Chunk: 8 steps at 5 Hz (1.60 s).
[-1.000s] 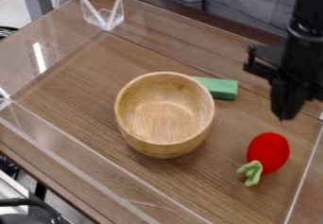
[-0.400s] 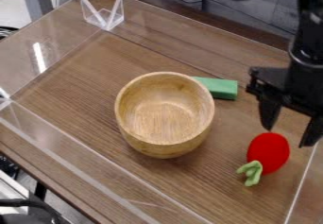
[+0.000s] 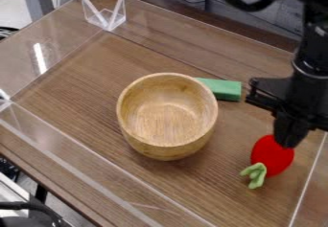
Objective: Move the red fruit to the left
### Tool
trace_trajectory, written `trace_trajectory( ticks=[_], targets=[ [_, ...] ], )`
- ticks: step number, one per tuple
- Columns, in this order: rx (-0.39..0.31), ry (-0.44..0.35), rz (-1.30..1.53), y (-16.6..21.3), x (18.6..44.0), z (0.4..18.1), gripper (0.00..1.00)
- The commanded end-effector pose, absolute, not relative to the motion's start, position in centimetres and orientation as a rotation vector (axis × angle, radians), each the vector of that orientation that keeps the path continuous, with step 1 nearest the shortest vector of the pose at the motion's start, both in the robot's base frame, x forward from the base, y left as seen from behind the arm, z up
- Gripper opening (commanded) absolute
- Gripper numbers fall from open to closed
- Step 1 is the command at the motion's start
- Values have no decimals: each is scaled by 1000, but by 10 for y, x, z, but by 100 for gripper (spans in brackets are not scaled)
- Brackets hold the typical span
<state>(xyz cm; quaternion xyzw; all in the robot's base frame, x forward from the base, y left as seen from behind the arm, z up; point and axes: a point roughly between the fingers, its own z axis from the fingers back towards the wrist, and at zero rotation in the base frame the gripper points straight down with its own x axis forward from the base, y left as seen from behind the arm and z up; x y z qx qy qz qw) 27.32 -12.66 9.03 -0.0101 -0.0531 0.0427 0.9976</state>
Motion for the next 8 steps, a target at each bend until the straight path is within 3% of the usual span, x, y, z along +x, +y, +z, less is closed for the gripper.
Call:
trace_trajectory(
  ticks=[1, 2, 3, 4, 5, 7, 8],
  targets=[
    [-59, -197, 122, -116, 278, 125, 0],
    [-58, -183, 114, -116, 269, 109, 100],
    [-70, -187, 115, -98, 272, 135, 0],
    [-80, -186, 109, -83, 274, 156, 0],
    [-86, -168, 17, -93, 272, 149, 100],
    [-94, -126, -126, -112, 259, 134, 100],
    [-98, -114, -170, -130, 248, 117, 100]
  ],
)
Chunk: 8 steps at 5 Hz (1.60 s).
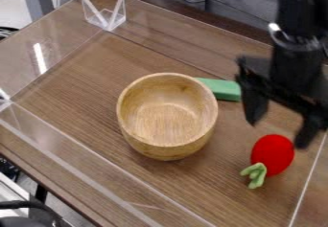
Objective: Move the red fruit to the left
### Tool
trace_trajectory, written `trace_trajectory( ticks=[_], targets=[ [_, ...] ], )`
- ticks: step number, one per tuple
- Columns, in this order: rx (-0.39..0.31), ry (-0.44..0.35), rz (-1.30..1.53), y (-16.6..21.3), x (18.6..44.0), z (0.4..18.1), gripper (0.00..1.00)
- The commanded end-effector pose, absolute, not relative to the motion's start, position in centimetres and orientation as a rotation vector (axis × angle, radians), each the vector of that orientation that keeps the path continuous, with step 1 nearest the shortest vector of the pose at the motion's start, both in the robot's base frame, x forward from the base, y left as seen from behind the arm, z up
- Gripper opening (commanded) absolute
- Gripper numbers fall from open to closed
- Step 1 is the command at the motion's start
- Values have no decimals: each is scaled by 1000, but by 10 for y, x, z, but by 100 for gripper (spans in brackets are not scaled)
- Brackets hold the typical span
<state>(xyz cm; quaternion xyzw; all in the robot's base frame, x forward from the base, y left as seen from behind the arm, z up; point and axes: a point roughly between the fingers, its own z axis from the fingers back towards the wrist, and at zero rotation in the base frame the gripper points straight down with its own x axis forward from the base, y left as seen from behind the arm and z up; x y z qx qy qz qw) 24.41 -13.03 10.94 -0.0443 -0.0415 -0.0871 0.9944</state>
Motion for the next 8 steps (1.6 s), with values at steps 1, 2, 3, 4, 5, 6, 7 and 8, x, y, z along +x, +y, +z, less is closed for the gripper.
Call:
trace_trajectory(
  ticks=[1, 2, 3, 4, 5, 6, 7, 8],
  targets=[
    [-87, -108, -95, -120, 247, 106, 100],
    [-78, -97, -15, -106, 247, 101, 100],
    [-76, -96, -6, -111, 254, 102, 100],
    [-75, -97, -15, -105, 254, 94, 100],
    [-73, -97, -22, -99, 253, 87, 100],
    [-75, -98, -47, -101, 263, 87, 100],
    [-77, -102, -73, -106, 272, 88, 100],
    [-79, -103, -84, -116, 281, 75, 100]
  ],
)
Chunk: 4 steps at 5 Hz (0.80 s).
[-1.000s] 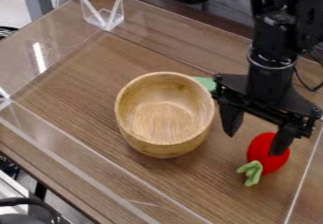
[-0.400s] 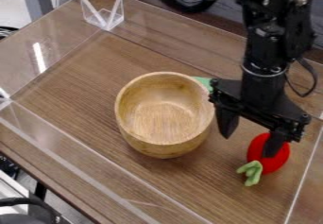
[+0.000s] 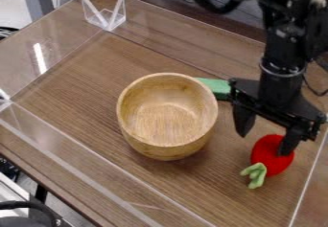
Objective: Move the red fruit to the left
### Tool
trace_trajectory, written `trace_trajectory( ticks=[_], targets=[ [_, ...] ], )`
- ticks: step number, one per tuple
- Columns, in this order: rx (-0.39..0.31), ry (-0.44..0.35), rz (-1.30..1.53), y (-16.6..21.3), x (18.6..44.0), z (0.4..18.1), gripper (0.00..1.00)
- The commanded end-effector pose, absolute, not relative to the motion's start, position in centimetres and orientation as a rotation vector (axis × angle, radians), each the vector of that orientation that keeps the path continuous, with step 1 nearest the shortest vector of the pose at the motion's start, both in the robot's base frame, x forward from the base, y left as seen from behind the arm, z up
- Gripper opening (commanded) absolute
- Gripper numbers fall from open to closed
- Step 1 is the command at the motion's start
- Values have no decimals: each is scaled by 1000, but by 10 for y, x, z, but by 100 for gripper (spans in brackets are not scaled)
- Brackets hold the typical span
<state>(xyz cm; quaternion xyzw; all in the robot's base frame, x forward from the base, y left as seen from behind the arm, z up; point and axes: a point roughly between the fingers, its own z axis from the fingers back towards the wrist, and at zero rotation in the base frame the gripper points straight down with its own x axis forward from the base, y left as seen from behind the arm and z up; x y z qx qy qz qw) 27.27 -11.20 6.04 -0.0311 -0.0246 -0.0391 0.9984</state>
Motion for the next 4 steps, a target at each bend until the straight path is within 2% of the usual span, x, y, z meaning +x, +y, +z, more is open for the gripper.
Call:
trace_trajectory(
  ticks=[1, 2, 3, 4],
  targets=[
    [-79, -98, -85, -126, 288, 60, 100],
    [-77, -96, -113, -127, 291, 46, 0],
    [-60, -101, -143, -125, 294, 40, 0],
    [-27, -120, -107, -125, 297, 45, 0]
  ],
)
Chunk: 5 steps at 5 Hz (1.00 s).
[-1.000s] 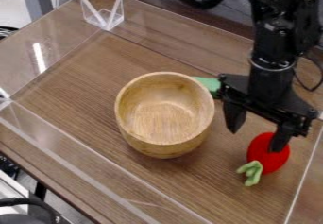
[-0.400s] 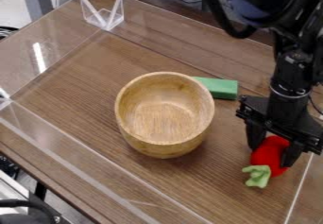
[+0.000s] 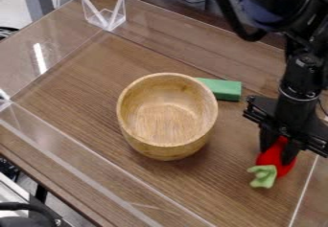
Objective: Move the red fruit to the left
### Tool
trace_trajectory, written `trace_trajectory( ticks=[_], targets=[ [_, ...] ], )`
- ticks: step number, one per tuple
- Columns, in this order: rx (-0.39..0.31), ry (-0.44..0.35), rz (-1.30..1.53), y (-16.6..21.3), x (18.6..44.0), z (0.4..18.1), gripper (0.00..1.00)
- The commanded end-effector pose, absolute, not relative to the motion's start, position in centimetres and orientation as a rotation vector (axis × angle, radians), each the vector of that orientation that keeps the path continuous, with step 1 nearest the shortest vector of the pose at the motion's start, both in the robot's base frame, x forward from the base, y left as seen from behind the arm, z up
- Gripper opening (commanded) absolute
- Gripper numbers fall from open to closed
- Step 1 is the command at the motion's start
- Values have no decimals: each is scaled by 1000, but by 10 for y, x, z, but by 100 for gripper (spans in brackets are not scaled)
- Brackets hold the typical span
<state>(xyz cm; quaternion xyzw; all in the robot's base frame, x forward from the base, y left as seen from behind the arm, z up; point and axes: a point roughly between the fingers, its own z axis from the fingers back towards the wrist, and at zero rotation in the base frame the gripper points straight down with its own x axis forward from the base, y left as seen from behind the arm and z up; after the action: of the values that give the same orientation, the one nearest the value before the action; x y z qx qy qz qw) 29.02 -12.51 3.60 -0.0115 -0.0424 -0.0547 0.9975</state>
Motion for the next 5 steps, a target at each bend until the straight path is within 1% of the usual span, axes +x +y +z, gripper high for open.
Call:
trace_trajectory(
  ticks=[1, 2, 3, 4, 5],
  targets=[
    [-2, -142, -70, -125, 299, 49, 0],
    [22, -161, -13, -120, 304, 61, 0],
    [29, -168, 48, -116, 306, 68, 100],
    [35, -177, 106, -111, 308, 76, 0],
    [30, -183, 93, -101, 311, 80, 0]
  ],
)
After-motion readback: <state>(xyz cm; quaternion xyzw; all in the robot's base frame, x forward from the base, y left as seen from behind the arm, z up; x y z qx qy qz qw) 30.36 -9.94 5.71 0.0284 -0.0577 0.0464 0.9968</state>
